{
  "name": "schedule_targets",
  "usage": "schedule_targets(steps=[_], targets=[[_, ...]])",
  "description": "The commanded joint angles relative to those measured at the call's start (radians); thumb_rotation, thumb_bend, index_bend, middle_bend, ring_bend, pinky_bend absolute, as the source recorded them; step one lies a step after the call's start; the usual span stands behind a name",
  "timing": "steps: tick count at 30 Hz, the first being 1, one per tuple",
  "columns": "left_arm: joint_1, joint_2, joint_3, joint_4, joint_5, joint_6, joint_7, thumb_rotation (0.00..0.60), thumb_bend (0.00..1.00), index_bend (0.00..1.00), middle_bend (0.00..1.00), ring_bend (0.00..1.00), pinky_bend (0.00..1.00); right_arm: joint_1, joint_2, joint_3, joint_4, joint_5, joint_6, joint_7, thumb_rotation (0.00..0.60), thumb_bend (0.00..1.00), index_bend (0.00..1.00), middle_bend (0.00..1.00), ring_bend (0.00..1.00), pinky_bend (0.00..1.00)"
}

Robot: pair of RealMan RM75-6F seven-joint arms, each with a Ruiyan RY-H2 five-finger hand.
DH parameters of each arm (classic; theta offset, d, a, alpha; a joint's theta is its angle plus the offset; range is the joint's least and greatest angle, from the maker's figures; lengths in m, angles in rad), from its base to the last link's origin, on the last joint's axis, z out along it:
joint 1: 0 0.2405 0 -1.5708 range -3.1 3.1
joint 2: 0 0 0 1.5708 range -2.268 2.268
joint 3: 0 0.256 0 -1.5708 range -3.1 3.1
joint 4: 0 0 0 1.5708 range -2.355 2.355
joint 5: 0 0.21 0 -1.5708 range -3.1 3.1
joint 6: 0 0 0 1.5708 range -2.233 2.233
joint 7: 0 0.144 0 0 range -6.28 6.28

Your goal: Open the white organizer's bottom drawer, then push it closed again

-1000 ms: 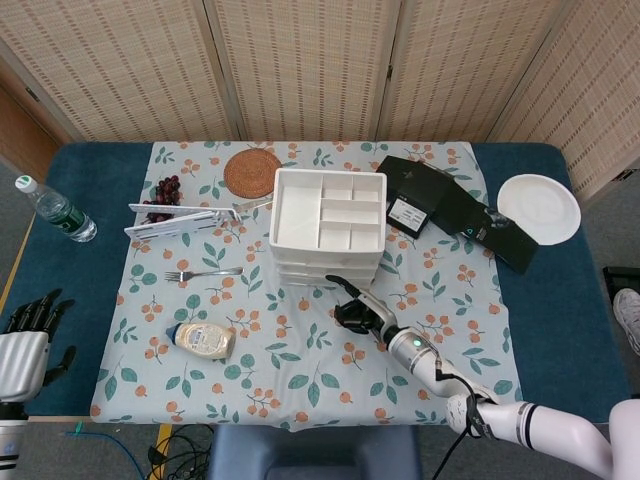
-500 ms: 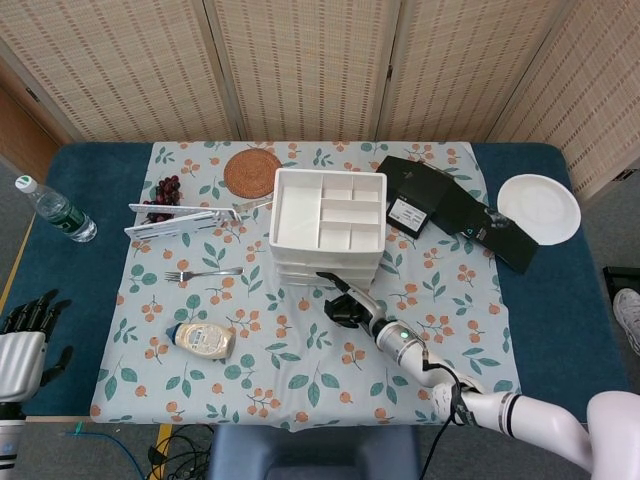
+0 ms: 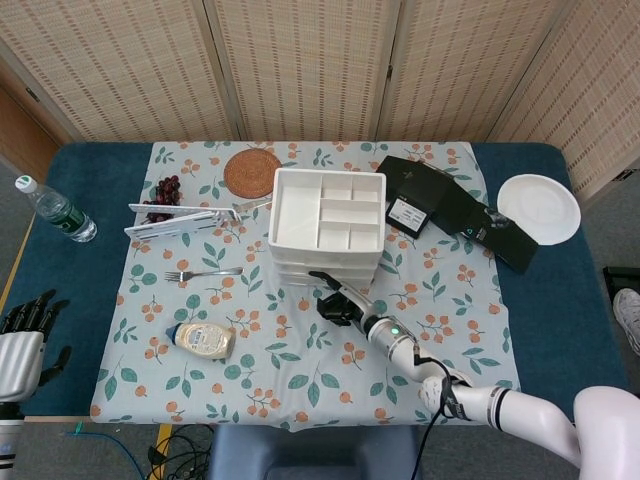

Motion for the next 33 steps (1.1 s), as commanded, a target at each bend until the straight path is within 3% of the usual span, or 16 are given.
schedule_targets(steps=[1, 24, 30, 33], targets=[[-0.001, 0.0, 0.0, 0.0, -0.001, -0.002, 0.001, 0.6, 0.34, 0.17, 0.11, 0.13, 0.14, 0.003, -0.004, 0.004, 0.005, 0.002, -0.005, -0.006, 0.6, 0.71, 0.05, 0.92, 1.0, 1.0], [0.002, 0.0, 0.008, -0.011, -0.003, -0.005, 0.011, 0.6, 0.34, 0.17, 0.11, 0.13, 0.14, -0.043, 0.021, -0.002, -0.052, -0.042, -0.017, -0.034, 0.6, 0.73, 0.12, 0.92, 1.0, 1.0], [0.002, 0.001, 0.01, -0.014, -0.002, -0.006, 0.014, 0.6, 0.34, 0.17, 0.11, 0.13, 0.14, -0.056, 0.023, -0.013, -0.051, -0.065, -0.011, -0.041, 0.6, 0.73, 0.01, 0.91, 1.0, 1.0], [0.002, 0.0, 0.01, -0.014, -0.003, -0.007, 0.015, 0.6, 0.34, 0.17, 0.11, 0.13, 0.14, -0.063, 0.026, -0.017, -0.056, -0.085, -0.008, -0.039, 0.6, 0.73, 0.0, 0.91, 1.0, 1.0]])
